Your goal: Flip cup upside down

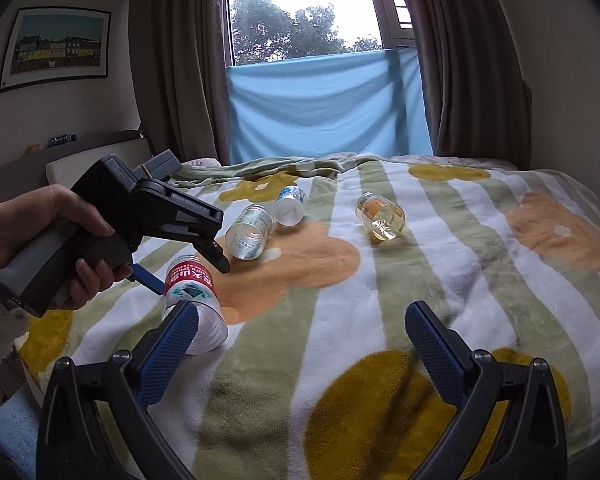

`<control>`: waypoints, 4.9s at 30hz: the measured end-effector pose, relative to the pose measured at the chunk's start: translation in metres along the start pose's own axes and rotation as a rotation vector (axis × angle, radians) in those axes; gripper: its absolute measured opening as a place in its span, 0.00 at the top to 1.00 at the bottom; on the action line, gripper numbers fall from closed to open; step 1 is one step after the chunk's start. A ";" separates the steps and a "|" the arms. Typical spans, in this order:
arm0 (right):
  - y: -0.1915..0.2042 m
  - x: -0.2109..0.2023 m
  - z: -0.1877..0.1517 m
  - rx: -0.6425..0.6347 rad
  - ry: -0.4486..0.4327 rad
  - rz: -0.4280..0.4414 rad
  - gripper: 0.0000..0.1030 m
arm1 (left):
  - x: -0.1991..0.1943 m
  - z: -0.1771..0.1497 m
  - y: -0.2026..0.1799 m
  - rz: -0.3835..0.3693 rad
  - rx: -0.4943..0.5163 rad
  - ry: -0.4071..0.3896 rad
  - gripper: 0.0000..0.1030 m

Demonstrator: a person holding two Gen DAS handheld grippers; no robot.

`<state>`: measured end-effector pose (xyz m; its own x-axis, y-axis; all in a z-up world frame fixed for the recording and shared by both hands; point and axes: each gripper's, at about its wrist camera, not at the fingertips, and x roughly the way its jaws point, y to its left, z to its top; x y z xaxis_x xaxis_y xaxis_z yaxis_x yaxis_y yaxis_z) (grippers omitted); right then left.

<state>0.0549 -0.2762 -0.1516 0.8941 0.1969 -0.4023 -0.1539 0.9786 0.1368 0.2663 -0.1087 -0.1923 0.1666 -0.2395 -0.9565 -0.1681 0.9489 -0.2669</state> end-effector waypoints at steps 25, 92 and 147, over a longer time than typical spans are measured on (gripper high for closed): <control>-0.009 -0.020 -0.007 0.039 -0.032 0.020 0.00 | -0.045 -0.078 -0.048 0.196 0.513 -0.802 0.31; -0.011 -0.010 -0.012 0.039 -0.001 0.040 0.00 | -0.026 -0.119 -0.034 0.076 0.535 -0.638 0.00; 0.080 -0.088 0.096 -0.073 -0.180 -0.175 0.00 | -0.239 -0.218 0.070 -0.086 0.410 -1.071 0.00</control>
<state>0.0043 -0.2207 -0.0185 0.9692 0.0166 -0.2455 -0.0143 0.9998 0.0113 0.0032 -0.0293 -0.0082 0.9355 -0.1961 -0.2938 0.1803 0.9803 -0.0801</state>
